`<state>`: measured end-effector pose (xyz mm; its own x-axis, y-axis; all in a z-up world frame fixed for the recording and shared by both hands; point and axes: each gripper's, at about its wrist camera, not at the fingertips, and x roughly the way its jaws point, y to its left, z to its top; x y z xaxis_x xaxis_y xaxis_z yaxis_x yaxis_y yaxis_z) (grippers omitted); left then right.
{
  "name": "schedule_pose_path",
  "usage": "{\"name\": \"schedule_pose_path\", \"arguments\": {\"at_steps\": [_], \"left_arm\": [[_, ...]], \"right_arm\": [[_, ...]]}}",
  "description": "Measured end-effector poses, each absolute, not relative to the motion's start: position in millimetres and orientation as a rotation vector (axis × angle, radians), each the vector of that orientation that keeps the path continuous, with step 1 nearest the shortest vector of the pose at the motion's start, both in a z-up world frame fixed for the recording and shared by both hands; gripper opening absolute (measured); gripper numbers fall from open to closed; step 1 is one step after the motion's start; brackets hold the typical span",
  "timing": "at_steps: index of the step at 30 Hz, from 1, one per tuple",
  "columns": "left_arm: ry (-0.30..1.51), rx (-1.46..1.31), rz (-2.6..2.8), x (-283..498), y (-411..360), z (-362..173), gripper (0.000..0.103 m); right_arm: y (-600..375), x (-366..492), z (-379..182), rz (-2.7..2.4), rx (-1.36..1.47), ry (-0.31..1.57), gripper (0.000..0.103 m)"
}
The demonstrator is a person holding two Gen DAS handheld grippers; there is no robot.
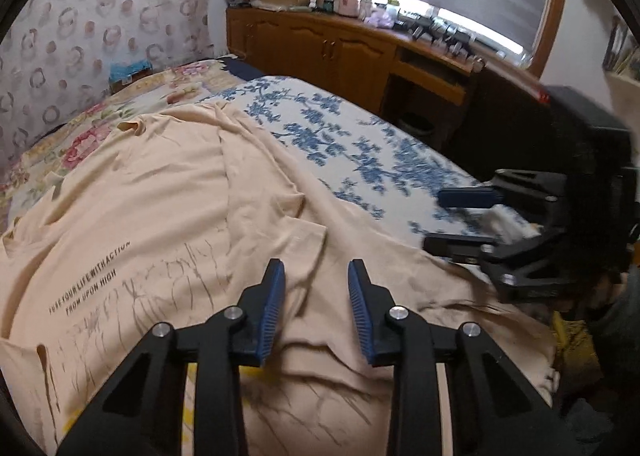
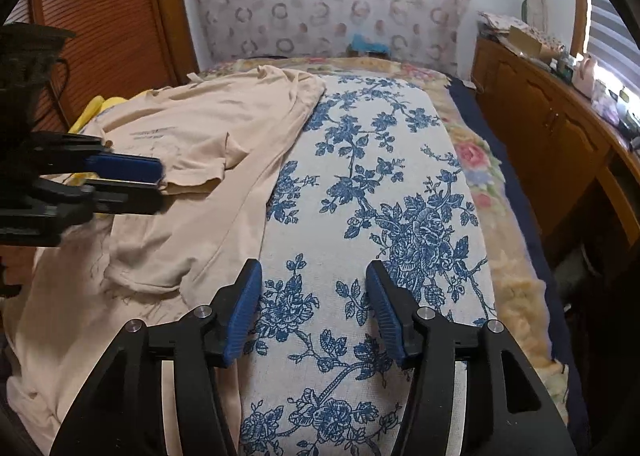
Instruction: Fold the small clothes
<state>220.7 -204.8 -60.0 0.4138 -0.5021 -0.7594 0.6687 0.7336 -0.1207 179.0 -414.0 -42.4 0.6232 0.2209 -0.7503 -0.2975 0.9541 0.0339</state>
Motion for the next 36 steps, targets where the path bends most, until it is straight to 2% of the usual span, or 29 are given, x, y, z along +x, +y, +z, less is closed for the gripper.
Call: {"name": "schedule_pose_path", "arguments": {"at_steps": [8, 9, 10, 11, 19, 26, 27, 29, 32, 34, 36], "left_arm": [[0.872, 0.354, -0.665, 230, -220, -74, 0.03], [0.869, 0.35, -0.671, 228, -219, -73, 0.025], [0.864, 0.335, -0.674, 227, -217, -72, 0.007], [0.861, 0.326, -0.672, 226, -214, -71, 0.003], [0.738, 0.158, -0.598, 217, -155, -31, 0.0], [0.727, 0.13, -0.525, 215, -119, -27, 0.0], [0.737, 0.13, -0.532, 216, -122, -29, 0.002], [0.756, 0.123, -0.564, 219, -130, -33, 0.017], [0.783, 0.116, -0.659, 222, -151, -40, 0.033], [0.807, 0.15, -0.68, 222, -166, -46, 0.039], [0.808, 0.199, -0.69, 221, -182, -51, 0.039]], "right_arm": [[-409, 176, -43, 0.316, -0.113, 0.845, 0.055], [-409, 176, -44, 0.321, -0.115, 0.848, 0.055], [-408, 176, -44, 0.322, -0.117, 0.848, 0.056], [-408, 176, -44, 0.322, -0.118, 0.848, 0.056], [-407, 175, -44, 0.318, -0.123, 0.848, 0.056], [-406, 175, -44, 0.318, -0.12, 0.848, 0.056], [-406, 175, -44, 0.317, -0.121, 0.848, 0.056], [-407, 175, -44, 0.318, -0.122, 0.848, 0.056], [-407, 175, -44, 0.318, -0.119, 0.848, 0.056], [-407, 175, -44, 0.319, -0.113, 0.847, 0.056], [-408, 175, -44, 0.32, -0.106, 0.847, 0.056]]}}
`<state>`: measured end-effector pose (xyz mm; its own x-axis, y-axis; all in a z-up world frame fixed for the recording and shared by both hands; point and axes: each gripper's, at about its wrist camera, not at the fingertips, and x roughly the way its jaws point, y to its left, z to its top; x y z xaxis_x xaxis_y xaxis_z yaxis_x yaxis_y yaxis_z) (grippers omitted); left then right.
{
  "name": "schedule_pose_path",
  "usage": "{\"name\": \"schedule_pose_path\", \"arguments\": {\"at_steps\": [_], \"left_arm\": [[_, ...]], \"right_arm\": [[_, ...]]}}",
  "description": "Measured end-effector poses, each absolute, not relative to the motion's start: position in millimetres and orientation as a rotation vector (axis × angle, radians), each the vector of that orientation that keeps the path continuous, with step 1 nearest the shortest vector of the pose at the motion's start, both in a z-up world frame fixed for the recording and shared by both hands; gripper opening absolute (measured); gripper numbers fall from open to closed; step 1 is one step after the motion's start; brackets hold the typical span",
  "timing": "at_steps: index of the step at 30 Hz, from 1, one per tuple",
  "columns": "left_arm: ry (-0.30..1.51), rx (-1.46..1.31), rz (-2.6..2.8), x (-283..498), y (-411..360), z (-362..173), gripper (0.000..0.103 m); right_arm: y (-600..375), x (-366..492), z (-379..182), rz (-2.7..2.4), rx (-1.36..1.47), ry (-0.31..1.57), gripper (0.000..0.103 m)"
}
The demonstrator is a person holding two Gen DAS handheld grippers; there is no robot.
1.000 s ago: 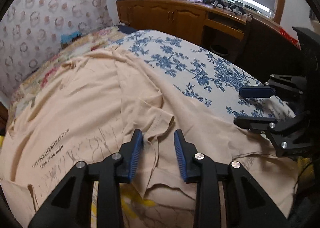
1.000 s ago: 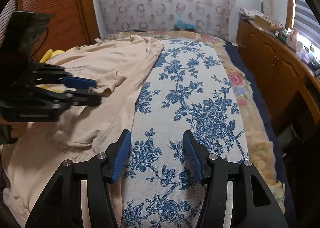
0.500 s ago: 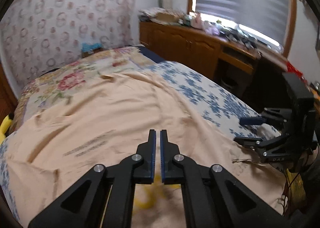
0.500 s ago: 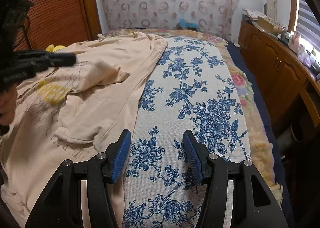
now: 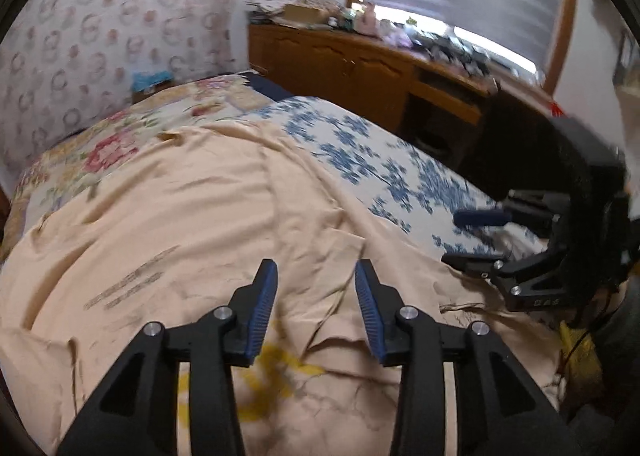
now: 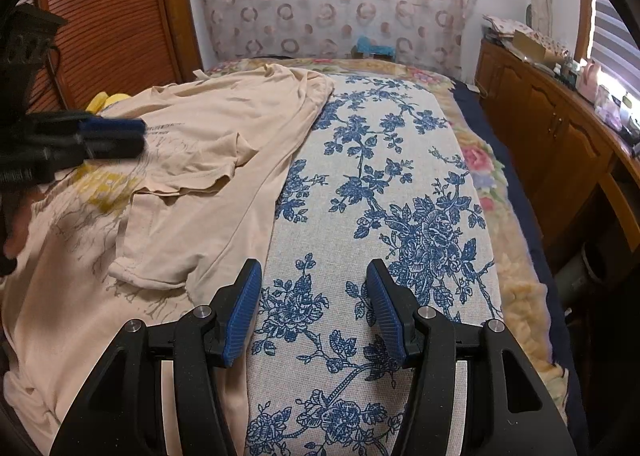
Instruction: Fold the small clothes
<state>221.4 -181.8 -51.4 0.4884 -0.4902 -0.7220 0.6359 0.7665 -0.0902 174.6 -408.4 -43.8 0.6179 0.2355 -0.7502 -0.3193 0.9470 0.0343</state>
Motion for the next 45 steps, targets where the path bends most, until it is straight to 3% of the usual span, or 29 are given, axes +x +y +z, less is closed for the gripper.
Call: {"name": "schedule_pose_path", "arguments": {"at_steps": [8, 11, 18, 19, 20, 31, 39, 42, 45], "left_arm": [[0.837, 0.251, -0.678, 230, -215, -62, 0.039], [0.853, 0.3, -0.67, 231, -226, -67, 0.028], [0.863, 0.347, -0.654, 236, -235, -76, 0.027], [0.862, 0.344, -0.65, 237, -235, -75, 0.019], [0.858, 0.346, -0.642, 238, -234, -76, 0.001], [0.742, 0.121, -0.541, 239, -157, -33, 0.0], [0.747, 0.072, -0.428, 238, -99, -38, 0.001], [0.769, 0.051, -0.427, 238, -86, -47, 0.006], [0.778, 0.041, -0.456, 235, -79, -48, 0.027]], "right_arm": [[-410, 175, -44, 0.321, -0.099, 0.846, 0.056], [-410, 175, -44, 0.321, -0.098, 0.845, 0.056], [-411, 175, -44, 0.321, -0.1, 0.845, 0.056], [-411, 175, -44, 0.321, -0.099, 0.845, 0.056], [-411, 175, -44, 0.321, -0.099, 0.845, 0.056], [-411, 175, -44, 0.321, -0.099, 0.845, 0.056], [-410, 175, -44, 0.316, -0.105, 0.845, 0.056], [-410, 175, -44, 0.313, -0.109, 0.846, 0.056], [-410, 175, -44, 0.313, -0.109, 0.846, 0.056]]}}
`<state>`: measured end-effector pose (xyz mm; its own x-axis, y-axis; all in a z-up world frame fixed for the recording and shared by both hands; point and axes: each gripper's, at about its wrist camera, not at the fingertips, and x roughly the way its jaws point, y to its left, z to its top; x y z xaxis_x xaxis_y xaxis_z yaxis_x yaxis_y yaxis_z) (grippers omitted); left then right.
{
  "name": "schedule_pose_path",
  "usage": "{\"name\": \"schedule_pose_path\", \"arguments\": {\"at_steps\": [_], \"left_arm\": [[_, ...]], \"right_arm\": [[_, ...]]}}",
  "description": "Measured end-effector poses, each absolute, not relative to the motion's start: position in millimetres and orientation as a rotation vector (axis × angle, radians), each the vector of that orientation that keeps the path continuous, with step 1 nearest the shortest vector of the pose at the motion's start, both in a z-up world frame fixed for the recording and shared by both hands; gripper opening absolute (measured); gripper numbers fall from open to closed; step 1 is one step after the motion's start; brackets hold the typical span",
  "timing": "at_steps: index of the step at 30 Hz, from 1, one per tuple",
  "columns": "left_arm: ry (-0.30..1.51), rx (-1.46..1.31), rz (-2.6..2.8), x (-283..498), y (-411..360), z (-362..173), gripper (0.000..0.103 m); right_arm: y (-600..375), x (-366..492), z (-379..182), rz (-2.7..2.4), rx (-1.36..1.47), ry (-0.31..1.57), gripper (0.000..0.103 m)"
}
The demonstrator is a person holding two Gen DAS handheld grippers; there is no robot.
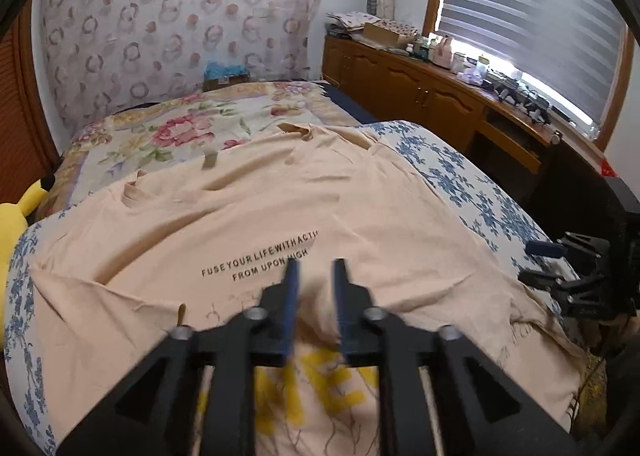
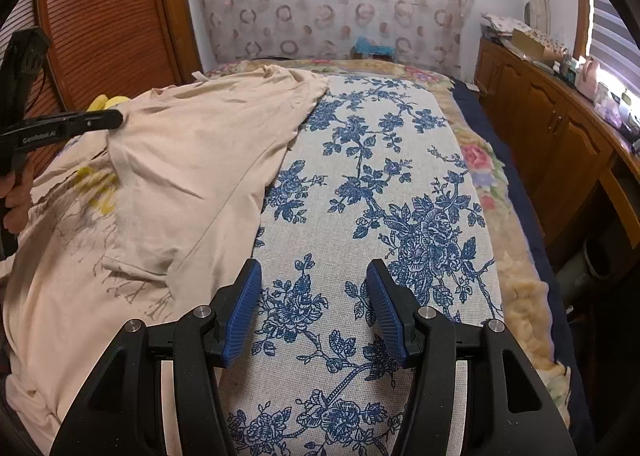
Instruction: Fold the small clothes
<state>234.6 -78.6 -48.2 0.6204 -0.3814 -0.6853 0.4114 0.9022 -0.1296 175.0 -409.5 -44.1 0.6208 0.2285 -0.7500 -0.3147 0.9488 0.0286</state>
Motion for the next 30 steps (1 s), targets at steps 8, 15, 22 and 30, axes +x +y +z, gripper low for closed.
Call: {"name": "schedule_pose_path", "arguments": {"at_steps": [8, 15, 22, 30], "left_arm": [[0.75, 0.097, -0.432, 217, -52, -44, 0.064], [0.742, 0.091, -0.369, 214, -9, -36, 0.064], [0.82, 0.111, -0.282, 230, 39, -45, 0.064], [0.853, 0.05, -0.191, 244, 94, -66, 0.064]], "right_arm": [[-409, 175, -45, 0.311, -0.107, 0.845, 0.056], [-408, 175, -45, 0.308, -0.114, 0.844, 0.056], [-404, 171, -46, 0.302, -0.125, 0.845, 0.057], [-396, 171, -47, 0.287, -0.173, 0.853, 0.063]]}}
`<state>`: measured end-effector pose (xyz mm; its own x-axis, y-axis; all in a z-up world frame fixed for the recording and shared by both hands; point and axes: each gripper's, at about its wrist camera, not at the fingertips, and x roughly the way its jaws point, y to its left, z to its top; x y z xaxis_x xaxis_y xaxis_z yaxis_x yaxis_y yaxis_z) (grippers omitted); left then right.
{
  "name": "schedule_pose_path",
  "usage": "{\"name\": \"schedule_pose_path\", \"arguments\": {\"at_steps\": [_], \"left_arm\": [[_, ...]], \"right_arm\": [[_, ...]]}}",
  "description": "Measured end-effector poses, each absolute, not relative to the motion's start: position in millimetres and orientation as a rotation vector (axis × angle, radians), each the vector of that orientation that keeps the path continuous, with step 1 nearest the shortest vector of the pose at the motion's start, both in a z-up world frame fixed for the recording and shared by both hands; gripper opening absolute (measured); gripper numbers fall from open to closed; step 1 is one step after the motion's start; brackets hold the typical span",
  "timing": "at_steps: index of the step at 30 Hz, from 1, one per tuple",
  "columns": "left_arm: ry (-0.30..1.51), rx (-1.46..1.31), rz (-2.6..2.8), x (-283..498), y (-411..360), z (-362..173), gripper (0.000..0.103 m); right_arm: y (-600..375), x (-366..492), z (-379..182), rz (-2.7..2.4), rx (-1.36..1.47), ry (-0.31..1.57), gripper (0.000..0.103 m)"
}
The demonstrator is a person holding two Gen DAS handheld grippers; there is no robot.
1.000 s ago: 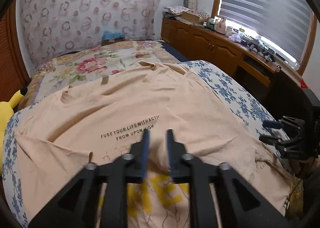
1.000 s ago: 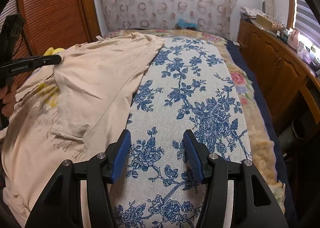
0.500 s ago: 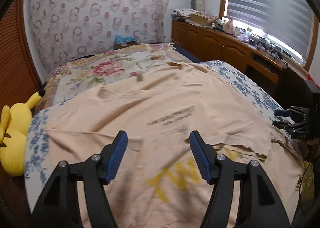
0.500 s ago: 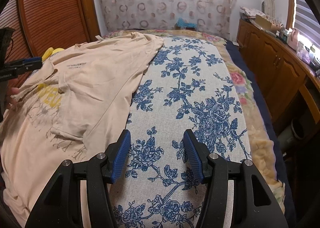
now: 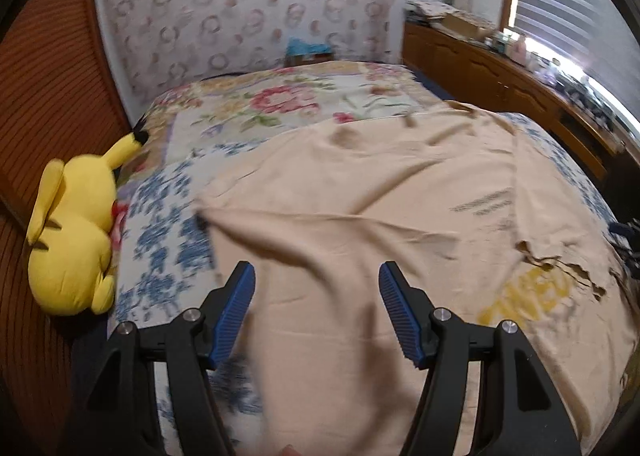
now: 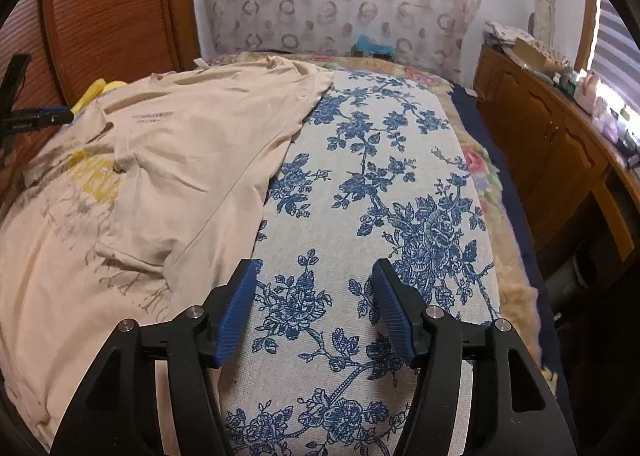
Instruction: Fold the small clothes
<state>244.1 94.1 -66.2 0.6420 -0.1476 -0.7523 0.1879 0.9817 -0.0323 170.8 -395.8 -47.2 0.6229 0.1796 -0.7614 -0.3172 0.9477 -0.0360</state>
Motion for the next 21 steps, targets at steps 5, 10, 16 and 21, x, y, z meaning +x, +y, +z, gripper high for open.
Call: {"name": "schedule_pose_path", "arguments": {"at_steps": [5, 10, 16, 21], "left_arm": [[0.858, -0.01, -0.177, 257, 120, -75, 0.064], [0.855, -0.028, -0.173, 271, 136, -76, 0.064], [0.891, -0.051, -0.14, 296, 152, -86, 0.064], [0.912, -0.065, -0.126, 308, 161, -95, 0.064]], "right_arm": [[-396, 176, -45, 0.272, -0.174, 0.871, 0.063], [-395, 194, -32, 0.266, -0.144, 0.865, 0.063], [-380, 241, -11, 0.289, -0.139, 0.83, 0.063], [-362, 284, -13, 0.313, -0.15, 0.839, 0.063]]}}
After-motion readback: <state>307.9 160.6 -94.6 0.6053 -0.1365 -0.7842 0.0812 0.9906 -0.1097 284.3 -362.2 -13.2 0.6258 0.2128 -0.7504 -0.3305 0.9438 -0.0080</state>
